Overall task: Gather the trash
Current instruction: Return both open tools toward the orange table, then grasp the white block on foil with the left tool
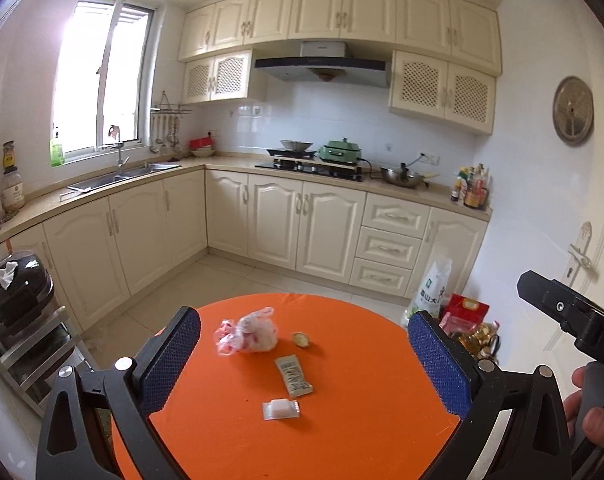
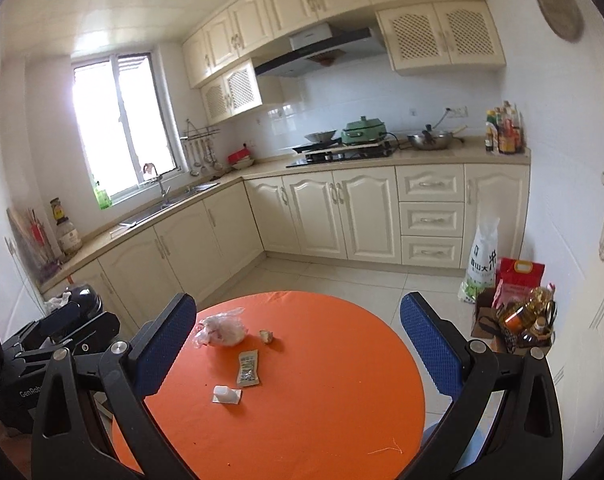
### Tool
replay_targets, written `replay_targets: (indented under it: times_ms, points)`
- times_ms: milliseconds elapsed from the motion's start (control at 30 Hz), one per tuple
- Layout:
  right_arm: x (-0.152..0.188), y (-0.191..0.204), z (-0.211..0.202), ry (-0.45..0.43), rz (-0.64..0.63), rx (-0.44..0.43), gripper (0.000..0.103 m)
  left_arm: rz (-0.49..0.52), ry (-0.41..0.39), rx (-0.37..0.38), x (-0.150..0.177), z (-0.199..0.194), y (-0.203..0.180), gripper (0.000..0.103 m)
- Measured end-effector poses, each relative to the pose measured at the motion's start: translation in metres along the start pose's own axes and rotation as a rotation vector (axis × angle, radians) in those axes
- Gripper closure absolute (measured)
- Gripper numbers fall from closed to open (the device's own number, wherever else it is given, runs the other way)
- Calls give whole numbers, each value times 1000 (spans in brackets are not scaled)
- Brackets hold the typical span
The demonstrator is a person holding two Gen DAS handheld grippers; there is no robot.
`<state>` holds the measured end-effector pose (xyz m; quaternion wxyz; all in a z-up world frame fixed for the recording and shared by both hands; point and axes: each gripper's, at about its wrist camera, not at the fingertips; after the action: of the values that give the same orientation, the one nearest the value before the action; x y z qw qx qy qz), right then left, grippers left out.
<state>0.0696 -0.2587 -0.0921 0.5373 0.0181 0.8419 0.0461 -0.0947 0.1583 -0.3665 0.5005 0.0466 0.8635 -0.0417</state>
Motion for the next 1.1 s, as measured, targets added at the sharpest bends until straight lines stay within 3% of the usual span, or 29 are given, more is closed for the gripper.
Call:
replay_targets:
  times_ms: [167,233,267,333,467,667,800,1100]
  points:
    - [0,48,8,6,-87,-44,0,-63,-21,-55,0,-56,19,1]
    - [4,60,14,18,-116,-45,0,-86,-25,-67,1,-62,-1,1]
    - [6,65,17,28,-128,-47,0,-95,-26,-79,2,-73,6,1]
    - [14,72,24,52,-146,-52,0,-99,-15,-97,2,-66,-17,1]
    - [26,70,38,105,-146,-62,0,-131,22,-110,11,-78,-22,1]
    - [46,58,62,188,-164,-66,0,-149,84,-103,6,-46,-54,1]
    - [61,47,85,252,-152,-71,0,-150,138,-87,2,-14,-44,1]
    - [93,25,150,383,-130,-90,0,-126,292,-68,-1,74,-65,1]
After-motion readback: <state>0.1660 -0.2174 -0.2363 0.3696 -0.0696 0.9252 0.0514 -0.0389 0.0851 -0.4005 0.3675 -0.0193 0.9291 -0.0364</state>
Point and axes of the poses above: each gripper's, at about its wrist camera, not at the fingertips, and z roughly the way its jaws point, y to its left, x to its underside, and after that the axes turned 7 degrees about -z, right-handed
